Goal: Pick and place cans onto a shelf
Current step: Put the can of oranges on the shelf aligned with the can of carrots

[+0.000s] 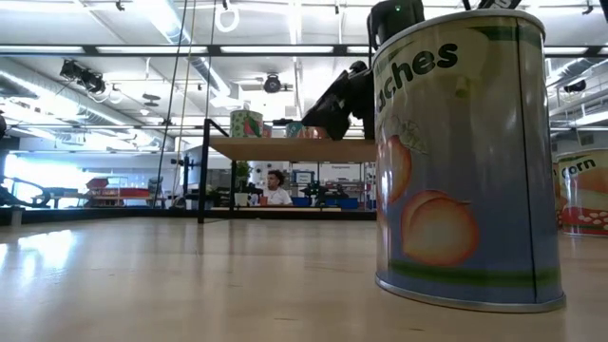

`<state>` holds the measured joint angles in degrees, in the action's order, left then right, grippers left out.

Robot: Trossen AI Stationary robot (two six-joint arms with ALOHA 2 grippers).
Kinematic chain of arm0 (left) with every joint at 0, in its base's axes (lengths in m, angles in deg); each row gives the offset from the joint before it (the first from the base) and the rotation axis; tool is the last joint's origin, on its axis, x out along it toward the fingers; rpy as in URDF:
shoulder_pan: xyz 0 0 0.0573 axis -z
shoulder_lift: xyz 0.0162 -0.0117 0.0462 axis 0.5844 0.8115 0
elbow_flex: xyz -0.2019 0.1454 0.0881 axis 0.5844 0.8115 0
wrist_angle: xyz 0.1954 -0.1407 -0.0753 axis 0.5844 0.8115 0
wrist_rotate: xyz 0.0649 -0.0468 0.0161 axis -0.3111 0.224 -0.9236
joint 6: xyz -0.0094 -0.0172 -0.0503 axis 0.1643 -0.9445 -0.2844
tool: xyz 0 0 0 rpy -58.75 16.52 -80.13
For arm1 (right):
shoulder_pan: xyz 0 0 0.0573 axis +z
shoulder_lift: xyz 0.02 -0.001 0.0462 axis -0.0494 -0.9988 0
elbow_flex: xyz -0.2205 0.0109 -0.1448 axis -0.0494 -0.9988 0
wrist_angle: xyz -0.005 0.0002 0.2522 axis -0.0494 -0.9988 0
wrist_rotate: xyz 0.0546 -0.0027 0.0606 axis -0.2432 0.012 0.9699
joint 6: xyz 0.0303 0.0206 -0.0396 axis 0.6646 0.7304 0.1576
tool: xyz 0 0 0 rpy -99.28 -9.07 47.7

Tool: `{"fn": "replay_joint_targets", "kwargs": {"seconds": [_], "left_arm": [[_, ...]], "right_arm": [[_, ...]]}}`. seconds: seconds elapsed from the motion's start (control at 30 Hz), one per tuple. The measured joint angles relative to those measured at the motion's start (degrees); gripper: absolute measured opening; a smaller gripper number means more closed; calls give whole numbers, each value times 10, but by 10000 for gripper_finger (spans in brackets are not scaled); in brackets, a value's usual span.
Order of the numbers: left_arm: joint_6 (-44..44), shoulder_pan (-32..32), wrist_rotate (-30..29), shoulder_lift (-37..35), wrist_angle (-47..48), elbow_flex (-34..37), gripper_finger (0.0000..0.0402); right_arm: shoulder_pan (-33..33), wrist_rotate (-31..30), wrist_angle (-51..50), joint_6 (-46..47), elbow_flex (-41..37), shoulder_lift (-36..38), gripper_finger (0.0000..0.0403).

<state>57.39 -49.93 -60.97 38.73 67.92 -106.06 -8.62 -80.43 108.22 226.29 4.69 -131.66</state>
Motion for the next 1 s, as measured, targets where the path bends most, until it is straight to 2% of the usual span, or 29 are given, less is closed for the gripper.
{"fn": "replay_joint_targets", "kwargs": {"seconds": [0.47,0.67,0.8,0.93,1.0], "left_arm": [[4,0,0,0,-24,0,188],[5,0,-7,0,-25,0,188],[2,0,-8,0,-36,0,188],[3,0,-8,0,-69,0,188],[5,0,-8,-2,-80,0,188]], "right_arm": [[-15,3,25,-18,0,0,364],[-12,9,50,-65,10,0,364],[-9,60,51,-139,58,-1,364],[-10,141,37,-252,134,-1,364],[-17,192,-8,-319,186,-1,364]]}}
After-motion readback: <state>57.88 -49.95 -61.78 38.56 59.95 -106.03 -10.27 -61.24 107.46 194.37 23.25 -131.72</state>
